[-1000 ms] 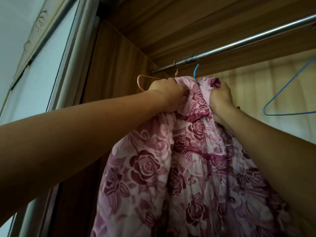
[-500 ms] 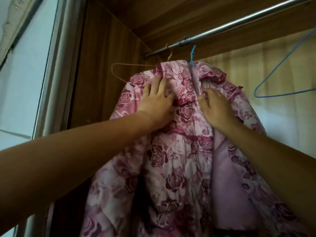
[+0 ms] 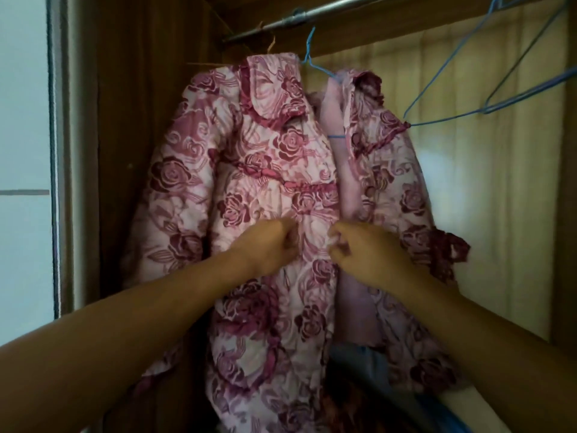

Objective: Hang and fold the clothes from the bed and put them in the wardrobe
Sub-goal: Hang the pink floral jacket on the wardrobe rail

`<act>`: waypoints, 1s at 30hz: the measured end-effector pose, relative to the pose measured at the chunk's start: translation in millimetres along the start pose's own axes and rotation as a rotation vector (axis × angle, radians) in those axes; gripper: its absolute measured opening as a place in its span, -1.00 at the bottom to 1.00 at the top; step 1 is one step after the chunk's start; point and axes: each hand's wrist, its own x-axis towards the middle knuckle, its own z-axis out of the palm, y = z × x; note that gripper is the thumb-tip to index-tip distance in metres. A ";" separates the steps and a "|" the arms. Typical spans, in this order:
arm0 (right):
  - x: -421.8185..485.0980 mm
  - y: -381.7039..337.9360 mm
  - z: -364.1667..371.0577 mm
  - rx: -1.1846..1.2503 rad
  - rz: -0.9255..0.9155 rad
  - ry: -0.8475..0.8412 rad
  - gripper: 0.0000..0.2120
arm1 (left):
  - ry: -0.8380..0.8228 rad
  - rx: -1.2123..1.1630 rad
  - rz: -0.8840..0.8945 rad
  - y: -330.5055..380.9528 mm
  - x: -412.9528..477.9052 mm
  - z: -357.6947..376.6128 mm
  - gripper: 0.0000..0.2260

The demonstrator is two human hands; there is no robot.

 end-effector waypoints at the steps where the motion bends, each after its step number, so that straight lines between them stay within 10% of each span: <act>1: -12.5 0.7 4.4 0.033 0.029 -0.127 -0.83 | -0.051 -0.006 -0.003 1.0 -8.4 7.6 -0.86; 5: -57.7 7.5 18.4 0.090 0.149 -0.367 -0.85 | -0.185 -0.032 -0.006 3.9 -41.1 32.7 -0.90; 11: -55.7 27.6 -0.3 0.173 0.378 0.175 -0.87 | -0.117 0.016 -0.020 13.9 -57.8 29.9 -0.88; 20: 51.3 47.2 -31.7 0.155 0.457 0.183 -0.37 | 0.075 0.046 -0.130 16.2 -5.8 -30.6 -0.64; 30: 152.3 34.9 -51.0 0.113 0.447 0.351 -0.55 | 0.405 -0.202 -0.298 27.9 102.9 -97.4 -0.34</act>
